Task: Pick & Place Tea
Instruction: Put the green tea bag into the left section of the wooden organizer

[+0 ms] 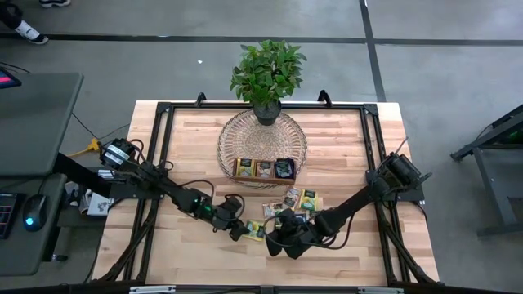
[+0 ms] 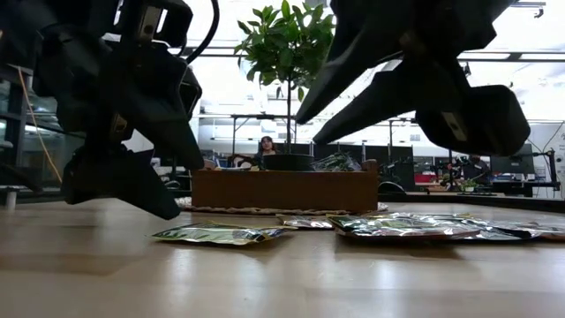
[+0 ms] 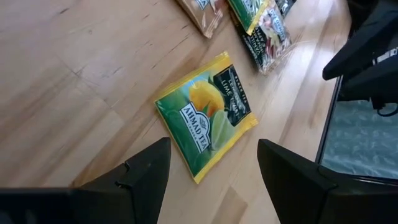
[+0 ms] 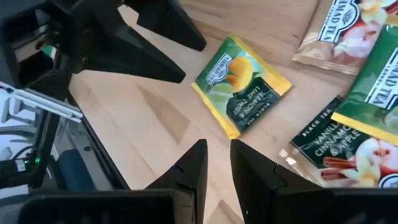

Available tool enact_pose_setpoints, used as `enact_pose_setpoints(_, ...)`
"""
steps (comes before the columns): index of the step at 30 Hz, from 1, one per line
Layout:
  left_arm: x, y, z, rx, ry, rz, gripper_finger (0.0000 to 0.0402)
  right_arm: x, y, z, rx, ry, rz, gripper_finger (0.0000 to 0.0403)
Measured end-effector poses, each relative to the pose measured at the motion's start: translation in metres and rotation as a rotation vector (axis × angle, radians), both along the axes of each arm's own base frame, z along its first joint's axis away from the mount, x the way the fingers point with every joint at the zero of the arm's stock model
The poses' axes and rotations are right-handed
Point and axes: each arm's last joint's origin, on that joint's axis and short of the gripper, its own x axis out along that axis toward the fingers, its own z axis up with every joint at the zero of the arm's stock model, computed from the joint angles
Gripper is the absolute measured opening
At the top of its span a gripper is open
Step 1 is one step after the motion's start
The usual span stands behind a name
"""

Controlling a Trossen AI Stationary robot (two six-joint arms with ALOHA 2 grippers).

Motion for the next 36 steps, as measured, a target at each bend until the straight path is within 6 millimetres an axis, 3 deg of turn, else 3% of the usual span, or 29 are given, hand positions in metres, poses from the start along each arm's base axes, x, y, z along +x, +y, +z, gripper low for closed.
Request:
enact_pose_setpoints(14,0.000,0.000,0.000,0.049,-0.016,-0.035,0.0223,0.000,0.000,0.000,-0.022,-0.002,0.015,0.0066)
enact_pose_setpoints(20,0.010,-0.006,0.014,0.210,-0.113,-0.207,0.0154,0.000,0.000,0.000,-0.041,-0.001,0.034,0.0066)
enact_pose_setpoints(28,0.014,-0.008,0.019,0.440,-0.184,-0.391,0.0020,-0.003,0.004,0.000,-0.056,0.003,0.057,0.0066)
enact_pose_setpoints(36,0.013,-0.007,0.017,0.613,-0.201,-0.507,0.0002,-0.005,0.006,-0.001,-0.076,0.007,0.076,0.0066)
